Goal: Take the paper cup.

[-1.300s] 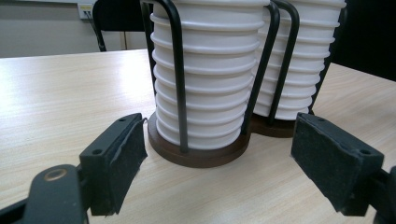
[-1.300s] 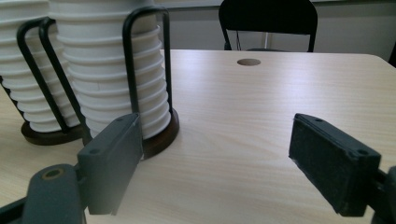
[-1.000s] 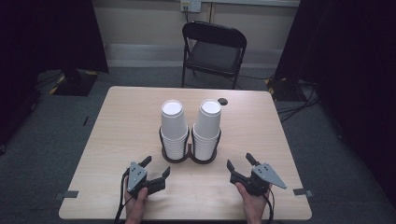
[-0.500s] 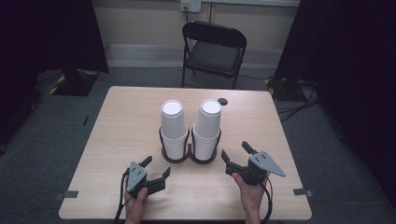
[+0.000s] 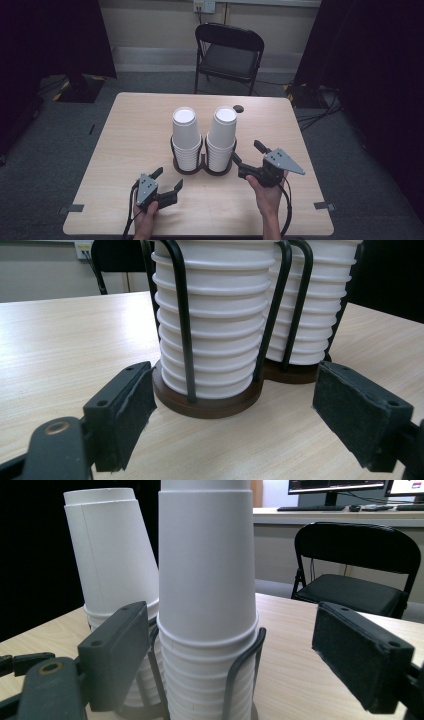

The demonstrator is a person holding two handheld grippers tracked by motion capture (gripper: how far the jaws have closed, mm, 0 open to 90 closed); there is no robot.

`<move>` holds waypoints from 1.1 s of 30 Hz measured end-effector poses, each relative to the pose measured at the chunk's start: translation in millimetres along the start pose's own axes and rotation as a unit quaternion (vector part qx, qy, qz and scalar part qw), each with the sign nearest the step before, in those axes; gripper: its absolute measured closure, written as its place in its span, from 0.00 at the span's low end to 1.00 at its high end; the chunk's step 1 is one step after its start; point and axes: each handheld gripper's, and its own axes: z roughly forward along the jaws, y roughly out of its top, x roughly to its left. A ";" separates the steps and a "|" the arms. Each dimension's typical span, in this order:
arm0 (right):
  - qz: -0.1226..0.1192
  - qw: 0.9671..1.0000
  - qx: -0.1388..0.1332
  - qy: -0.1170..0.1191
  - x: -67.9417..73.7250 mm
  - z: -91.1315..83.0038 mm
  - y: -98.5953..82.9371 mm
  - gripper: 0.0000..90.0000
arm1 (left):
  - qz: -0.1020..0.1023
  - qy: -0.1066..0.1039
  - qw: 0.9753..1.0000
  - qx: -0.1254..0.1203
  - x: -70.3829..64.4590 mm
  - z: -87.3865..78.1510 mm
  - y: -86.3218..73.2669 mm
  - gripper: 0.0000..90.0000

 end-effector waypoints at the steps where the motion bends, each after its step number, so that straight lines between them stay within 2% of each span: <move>1: -0.003 1.000 0.001 0.002 -1.0 2.5 2.2 0.16 | 0.000 0.000 1.000 0.000 0.0 0.0 0.0 0.19; 7: -0.010 1.000 0.000 0.014 -1.3 13.5 18.7 0.15 | -0.002 0.001 1.000 0.001 0.2 0.5 0.1 0.19; 11: -0.005 1.000 -0.002 0.021 -1.4 16.8 27.4 0.15 | 0.000 0.003 1.000 -0.001 -0.2 -0.1 -0.1 0.19; 12: -0.003 0.999 -0.001 0.035 -1.9 20.1 33.6 0.15 | -0.001 0.002 1.000 0.000 0.1 0.1 0.1 0.19; 23: -0.013 0.998 0.002 0.054 -1.9 31.9 54.1 0.17 | 0.000 0.000 1.000 -0.001 0.2 -0.3 -0.1 0.19; 33: -0.022 0.998 0.019 0.053 -1.7 57.4 65.0 0.15 | 0.001 0.000 1.000 -0.004 0.0 -0.7 -0.4 0.19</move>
